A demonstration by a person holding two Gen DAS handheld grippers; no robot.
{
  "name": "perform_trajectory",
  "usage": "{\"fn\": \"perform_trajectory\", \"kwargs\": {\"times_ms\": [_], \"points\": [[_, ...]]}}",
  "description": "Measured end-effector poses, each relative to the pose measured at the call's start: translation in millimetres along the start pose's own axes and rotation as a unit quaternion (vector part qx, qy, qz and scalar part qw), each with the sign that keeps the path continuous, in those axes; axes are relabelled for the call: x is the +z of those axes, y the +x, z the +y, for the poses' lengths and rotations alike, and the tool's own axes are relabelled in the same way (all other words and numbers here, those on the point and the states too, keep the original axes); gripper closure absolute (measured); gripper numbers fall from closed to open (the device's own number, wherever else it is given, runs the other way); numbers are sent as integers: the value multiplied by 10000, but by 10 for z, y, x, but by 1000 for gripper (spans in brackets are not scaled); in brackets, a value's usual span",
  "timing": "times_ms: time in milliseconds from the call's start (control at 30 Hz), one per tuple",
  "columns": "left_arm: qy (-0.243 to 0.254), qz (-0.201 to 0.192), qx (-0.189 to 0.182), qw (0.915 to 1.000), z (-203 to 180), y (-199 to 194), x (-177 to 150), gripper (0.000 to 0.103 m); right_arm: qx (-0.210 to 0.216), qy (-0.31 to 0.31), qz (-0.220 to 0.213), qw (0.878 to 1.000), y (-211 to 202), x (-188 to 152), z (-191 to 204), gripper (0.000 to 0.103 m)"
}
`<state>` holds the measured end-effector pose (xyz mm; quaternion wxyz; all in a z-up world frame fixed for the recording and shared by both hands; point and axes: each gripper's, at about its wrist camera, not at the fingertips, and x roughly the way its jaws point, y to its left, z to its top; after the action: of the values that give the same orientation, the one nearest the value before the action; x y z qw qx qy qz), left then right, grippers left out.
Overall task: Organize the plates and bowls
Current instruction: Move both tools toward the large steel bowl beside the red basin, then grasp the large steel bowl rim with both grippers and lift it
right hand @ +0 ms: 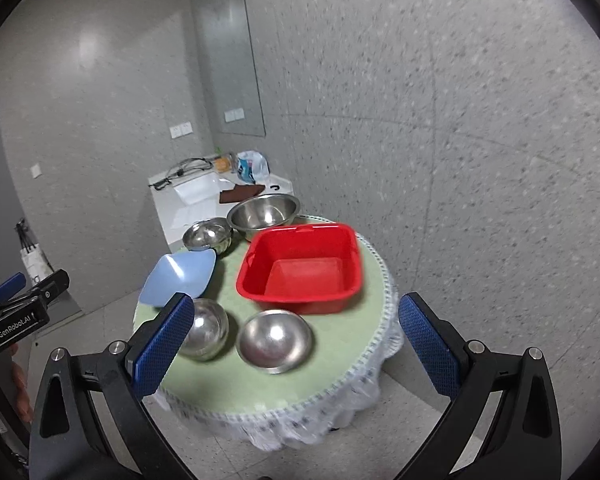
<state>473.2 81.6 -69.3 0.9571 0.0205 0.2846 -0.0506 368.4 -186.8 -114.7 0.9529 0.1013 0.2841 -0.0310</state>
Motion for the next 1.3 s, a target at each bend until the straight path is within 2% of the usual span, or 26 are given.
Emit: {"fn": "perform_trajectory", "kwargs": {"times_ms": [100, 267, 367, 467, 600, 700, 833, 900, 1100, 1167, 1300], "points": [[81, 169, -107, 9998, 290, 558, 292, 1, -105, 170, 164, 9997, 426, 121, 192, 0], [4, 484, -115, 9988, 794, 1439, 647, 1, 40, 134, 440, 9989, 1071, 230, 608, 0], [-11, 726, -286, 9970, 924, 1882, 817, 1, 236, 68, 673, 9974, 1440, 305, 803, 0], [-25, 944, -535, 9941, 898, 2285, 1009, 1, 397, 86, 825, 9958, 1777, 460, 882, 0], [61, 1087, -894, 9900, 728, 2863, 1408, 1, 593, 228, 1017, 9928, 2225, 742, 794, 0], [120, 1118, -1175, 9867, 464, 3398, 1821, 1, 645, 469, 1120, 9905, 2598, 986, 584, 0], [-40, 1546, -1394, 9781, 230, 4275, 2228, 1, 551, 836, 1319, 9862, 3245, 1289, 243, 0], [-104, 1796, -1344, 9745, 91, 4872, 2418, 1, 531, 970, 1466, 9830, 3550, 1386, 97, 0], [220, 2209, -1002, 9699, -357, 6047, 2642, 7, 325, 1223, 2117, 9691, 4598, 1460, -287, 6], [360, 2346, -919, 9671, -480, 6355, 2651, 15, 328, 1286, 2372, 9624, 4877, 1394, -352, 11], [775, 2547, -640, 9618, -717, 6846, 2551, 32, 358, 1359, 2848, 9482, 5321, 1243, -434, 30]]}}
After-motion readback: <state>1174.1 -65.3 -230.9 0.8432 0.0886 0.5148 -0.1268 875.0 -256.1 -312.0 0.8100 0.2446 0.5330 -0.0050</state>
